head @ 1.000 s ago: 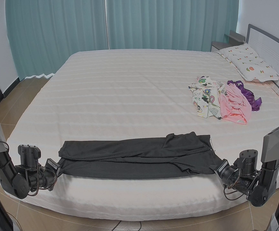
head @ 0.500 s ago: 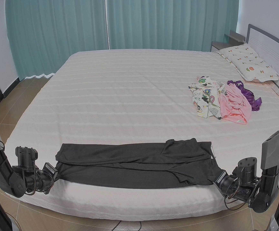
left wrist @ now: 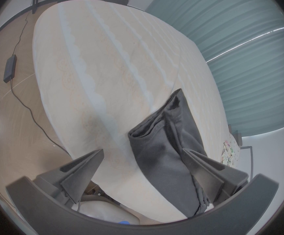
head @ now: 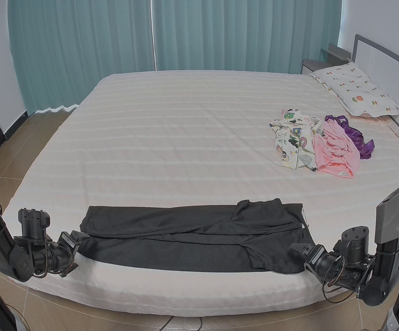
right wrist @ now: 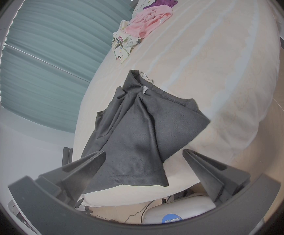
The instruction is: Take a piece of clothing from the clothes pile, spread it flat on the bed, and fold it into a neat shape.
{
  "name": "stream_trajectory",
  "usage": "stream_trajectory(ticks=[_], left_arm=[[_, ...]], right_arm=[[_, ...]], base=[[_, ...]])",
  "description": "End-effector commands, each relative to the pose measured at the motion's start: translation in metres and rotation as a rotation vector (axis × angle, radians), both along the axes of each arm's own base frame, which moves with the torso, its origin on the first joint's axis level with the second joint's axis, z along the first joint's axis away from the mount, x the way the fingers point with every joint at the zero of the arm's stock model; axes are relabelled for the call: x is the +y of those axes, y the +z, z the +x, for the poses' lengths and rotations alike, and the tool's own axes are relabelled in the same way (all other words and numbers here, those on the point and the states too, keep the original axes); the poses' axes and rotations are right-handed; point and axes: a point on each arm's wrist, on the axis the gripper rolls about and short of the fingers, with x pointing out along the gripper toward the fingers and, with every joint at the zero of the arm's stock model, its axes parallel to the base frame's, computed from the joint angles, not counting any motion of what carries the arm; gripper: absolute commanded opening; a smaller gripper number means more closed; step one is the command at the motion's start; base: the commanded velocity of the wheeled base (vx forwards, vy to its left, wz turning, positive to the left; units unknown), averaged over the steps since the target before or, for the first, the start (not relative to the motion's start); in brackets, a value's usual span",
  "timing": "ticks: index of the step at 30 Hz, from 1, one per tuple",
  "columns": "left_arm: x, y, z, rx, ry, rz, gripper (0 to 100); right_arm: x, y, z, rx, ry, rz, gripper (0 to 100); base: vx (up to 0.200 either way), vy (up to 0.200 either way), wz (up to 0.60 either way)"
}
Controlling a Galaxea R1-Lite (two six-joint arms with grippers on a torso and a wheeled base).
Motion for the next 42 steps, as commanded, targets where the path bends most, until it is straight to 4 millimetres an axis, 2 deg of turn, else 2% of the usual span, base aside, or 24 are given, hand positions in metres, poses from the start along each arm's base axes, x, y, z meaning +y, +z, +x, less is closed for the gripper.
stream_trajectory(ticks=[1,2,7,10,14,17,22,42], left_arm=[[0.008,0.021,-0.001,-0.094,0.028,-0.006,100],[0.009,0.031,-0.001,-0.137,0.033,-0.004,100],[0.009,0.048,0.001,-0.172,0.031,0.0,100],[0.008,0.052,0.01,-0.141,0.025,-0.009,100],[-0.009,0.052,0.014,-0.08,0.011,-0.076,100],[-0.023,0.045,0.017,-0.049,-0.024,-0.082,100],[-0.025,0.026,0.03,-0.002,-0.016,-0.068,100],[-0.029,0.014,0.055,-0.088,0.063,-0.052,100]], right_arm=[[-0.004,0.019,-0.004,-0.074,-0.004,0.023,100],[-0.005,0.025,-0.006,-0.098,-0.005,0.028,100],[-0.01,0.034,-0.008,-0.133,-0.019,0.035,100],[-0.009,0.032,-0.007,-0.124,-0.02,0.033,100],[-0.009,0.031,-0.007,-0.121,-0.019,0.031,100],[-0.011,0.033,-0.007,-0.13,-0.028,0.033,100],[-0.015,0.028,-0.006,-0.104,-0.043,0.019,100],[-0.022,0.026,-0.003,-0.111,-0.077,-0.031,100]], base=[[0.0,0.0,0.0],[0.0,0.0,0.0],[0.0,0.0,0.0],[0.0,0.0,0.0],[0.0,0.0,0.0],[0.0,0.0,0.0],[0.0,0.0,0.0],[0.0,0.0,0.0]])
